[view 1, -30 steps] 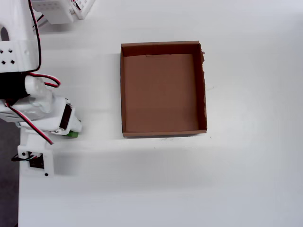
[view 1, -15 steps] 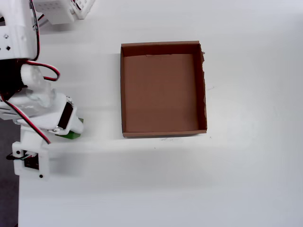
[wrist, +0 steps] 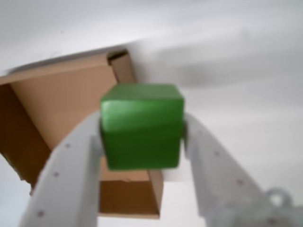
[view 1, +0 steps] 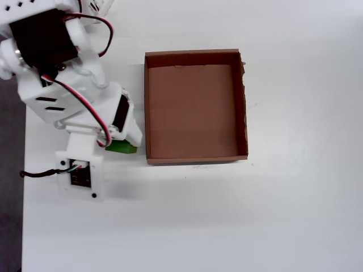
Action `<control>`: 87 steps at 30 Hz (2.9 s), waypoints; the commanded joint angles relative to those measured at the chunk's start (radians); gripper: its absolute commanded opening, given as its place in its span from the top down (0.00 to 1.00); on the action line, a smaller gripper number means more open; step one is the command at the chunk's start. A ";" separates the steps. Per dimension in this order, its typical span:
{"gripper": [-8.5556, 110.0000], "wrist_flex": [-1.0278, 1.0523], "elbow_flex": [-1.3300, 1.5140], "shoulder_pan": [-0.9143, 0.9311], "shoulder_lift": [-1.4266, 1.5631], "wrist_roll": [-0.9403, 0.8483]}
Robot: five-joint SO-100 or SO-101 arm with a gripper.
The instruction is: Grasp a green cube and put it in a box.
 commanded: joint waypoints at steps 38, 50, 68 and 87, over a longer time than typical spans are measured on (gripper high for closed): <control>0.82 -0.163 0.005 -0.400 -0.272 0.199; 0.76 -0.155 0.008 -0.405 -0.275 0.206; 0.75 0.144 0.224 0.158 0.301 0.198; 0.75 0.328 1.003 0.423 1.293 0.206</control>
